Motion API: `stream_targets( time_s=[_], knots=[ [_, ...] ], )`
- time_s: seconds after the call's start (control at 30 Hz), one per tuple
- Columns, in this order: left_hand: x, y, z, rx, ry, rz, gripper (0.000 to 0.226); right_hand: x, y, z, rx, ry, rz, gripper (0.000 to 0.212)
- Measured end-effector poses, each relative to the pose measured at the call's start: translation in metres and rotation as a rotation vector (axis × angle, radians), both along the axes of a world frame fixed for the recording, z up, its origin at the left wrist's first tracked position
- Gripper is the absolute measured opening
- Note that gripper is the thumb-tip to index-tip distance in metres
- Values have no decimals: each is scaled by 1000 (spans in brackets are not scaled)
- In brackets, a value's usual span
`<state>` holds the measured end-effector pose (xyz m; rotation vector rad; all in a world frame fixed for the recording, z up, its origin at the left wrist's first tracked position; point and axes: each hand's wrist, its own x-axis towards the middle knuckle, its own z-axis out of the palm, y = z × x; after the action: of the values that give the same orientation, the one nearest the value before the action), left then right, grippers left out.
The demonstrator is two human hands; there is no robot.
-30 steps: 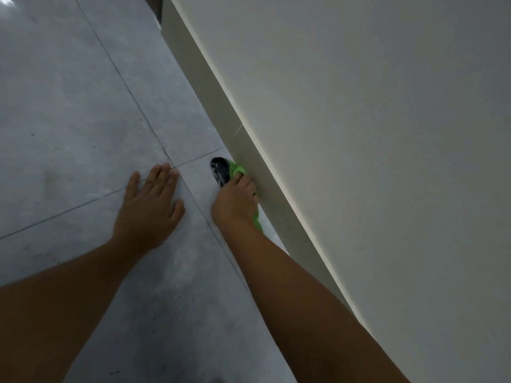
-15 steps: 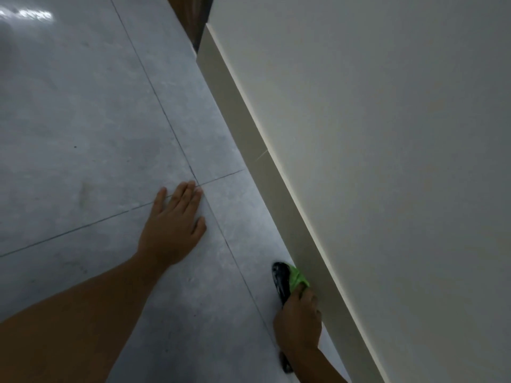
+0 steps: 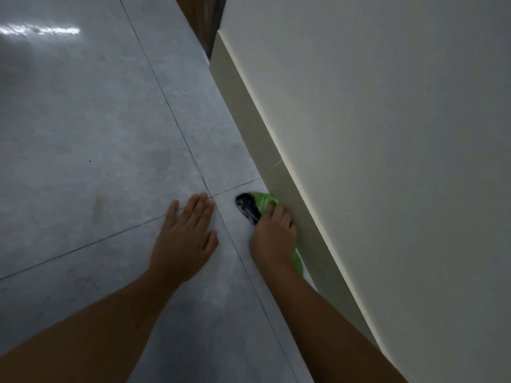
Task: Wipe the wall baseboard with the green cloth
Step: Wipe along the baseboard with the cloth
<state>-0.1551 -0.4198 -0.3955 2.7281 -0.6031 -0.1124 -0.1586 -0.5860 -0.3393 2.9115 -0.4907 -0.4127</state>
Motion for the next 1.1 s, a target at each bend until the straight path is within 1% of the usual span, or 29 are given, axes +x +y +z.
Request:
stream_targets(
  time_s=[0.1, 0.17, 0.27, 0.33, 0.4, 0.43, 0.47, 0.53, 0.57, 0.6, 0.63, 0.67, 0.77, 0.8, 0.83, 0.87, 0.9, 0.97, 1.0, 1.03, 1.07, 1.1],
  knots=[
    [2, 0, -1, 14, -9, -1, 64, 72, 20, -3, -7, -60, 70, 42],
    [6, 1, -3, 30, -9, -6, 64, 105, 29, -7, -15, -45, 107, 41],
    [9, 1, -4, 44, 7, -18, 64, 109, 25, -22, -49, -80, 135, 44],
    [8, 4, -5, 57, 23, -13, 65, 78, 18, -26, -58, -112, 168, 49],
    [9, 6, -4, 52, 13, -6, 65, 28, 0, -23, -27, -51, 180, 51],
    [9, 6, -3, 51, 12, -12, 64, -2, -12, -21, 13, -13, 169, 56],
    [10, 6, -2, 48, 11, -21, 64, -37, -23, -16, 23, 49, 134, 64],
    [9, 5, -1, 38, 3, -27, 63, -99, -41, 6, -9, 260, 70, 75],
    [9, 5, -1, 31, 0, -23, 63, -115, -49, 17, -32, 349, 61, 76],
    [9, 5, -2, 24, 1, -15, 63, -122, -54, 29, -40, 403, 48, 73],
    [8, 5, -3, 21, 5, -13, 62, -122, -56, 40, -38, 416, 36, 65],
    [8, 5, -4, 15, 5, -11, 62, -115, -58, 50, -45, 354, 80, 60],
    [9, 6, -4, -8, -12, 5, 62, -64, -43, 68, -119, 14, 303, 60],
    [9, 7, -4, -7, -9, 10, 63, -42, -33, 67, -149, -73, 385, 57],
    [9, 8, -4, -1, -5, 12, 63, -18, -20, 67, -200, -108, 457, 53],
    [8, 8, -4, -2, -6, 9, 63, 1, -9, 66, -291, -89, 516, 52],
    [8, 8, -5, -1, -9, 0, 63, 16, -7, 57, -373, -42, 558, 55],
    [11, 5, -5, 1, -22, -23, 63, 28, -22, 40, -530, 113, 609, 58],
    [15, 4, -5, 9, -30, -33, 63, 23, -34, 36, -592, 114, 636, 57],
    [19, 5, -6, 12, -44, -38, 63, 11, -46, 34, -608, 69, 654, 56],
    [23, 9, -8, 20, -49, -38, 63, -11, -58, 30, -562, 5, 675, 54],
    [20, 14, -9, 30, -56, -30, 64, -47, -73, 24, -505, -17, 706, 54]
  ],
)
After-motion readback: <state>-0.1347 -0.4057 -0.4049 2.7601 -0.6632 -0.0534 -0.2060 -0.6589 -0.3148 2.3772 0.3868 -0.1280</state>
